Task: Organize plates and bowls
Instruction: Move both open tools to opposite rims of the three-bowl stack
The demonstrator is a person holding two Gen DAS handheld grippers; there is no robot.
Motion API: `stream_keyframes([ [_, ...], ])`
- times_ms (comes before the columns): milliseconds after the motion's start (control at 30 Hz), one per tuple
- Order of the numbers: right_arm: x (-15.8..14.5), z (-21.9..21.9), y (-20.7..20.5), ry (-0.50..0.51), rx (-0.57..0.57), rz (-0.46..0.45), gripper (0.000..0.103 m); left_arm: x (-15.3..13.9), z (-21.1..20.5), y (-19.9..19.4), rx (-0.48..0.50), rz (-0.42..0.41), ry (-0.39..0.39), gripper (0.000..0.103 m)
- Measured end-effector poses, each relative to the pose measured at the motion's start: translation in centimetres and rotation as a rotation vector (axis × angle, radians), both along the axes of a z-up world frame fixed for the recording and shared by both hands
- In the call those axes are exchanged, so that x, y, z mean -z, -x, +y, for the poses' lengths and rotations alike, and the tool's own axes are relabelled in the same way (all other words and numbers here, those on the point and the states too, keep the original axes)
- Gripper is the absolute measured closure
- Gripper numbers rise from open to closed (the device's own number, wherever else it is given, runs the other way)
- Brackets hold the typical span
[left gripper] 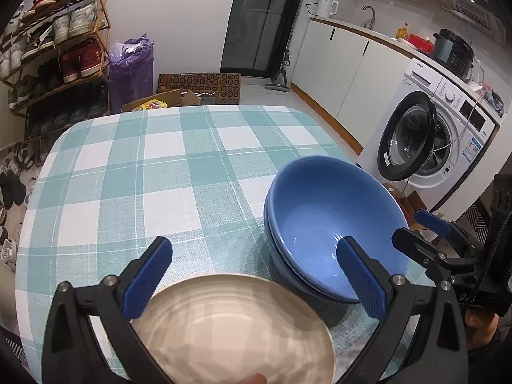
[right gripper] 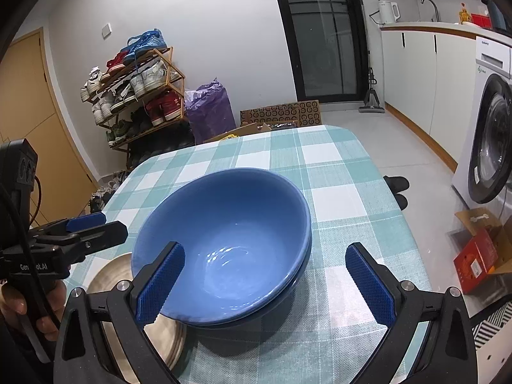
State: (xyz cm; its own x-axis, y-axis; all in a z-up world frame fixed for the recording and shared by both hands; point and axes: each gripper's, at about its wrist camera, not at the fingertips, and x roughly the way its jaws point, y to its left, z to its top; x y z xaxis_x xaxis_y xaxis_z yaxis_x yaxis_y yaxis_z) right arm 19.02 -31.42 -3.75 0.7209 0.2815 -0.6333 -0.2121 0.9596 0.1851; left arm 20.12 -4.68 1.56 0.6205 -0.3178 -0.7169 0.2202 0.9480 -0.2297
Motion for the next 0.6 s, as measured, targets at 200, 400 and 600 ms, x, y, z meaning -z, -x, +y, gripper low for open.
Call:
stream_keyframes([
  [200,0.4,-0.4,-0.6,-0.010,0.011,0.018,0.001,0.4,-0.2,-0.5,0.011,0.014,0.008,0.000],
  [400,1.1,-0.7,-1.1,-0.021,0.011,0.038,0.001,1.0,-0.4,-1.0,0.015,0.034,0.020,0.000],
  [600,1.5,-0.8,-1.5,-0.021,0.013,0.049,0.001,1.7,-0.5,-1.5,0.024,0.055,0.029,0.000],
])
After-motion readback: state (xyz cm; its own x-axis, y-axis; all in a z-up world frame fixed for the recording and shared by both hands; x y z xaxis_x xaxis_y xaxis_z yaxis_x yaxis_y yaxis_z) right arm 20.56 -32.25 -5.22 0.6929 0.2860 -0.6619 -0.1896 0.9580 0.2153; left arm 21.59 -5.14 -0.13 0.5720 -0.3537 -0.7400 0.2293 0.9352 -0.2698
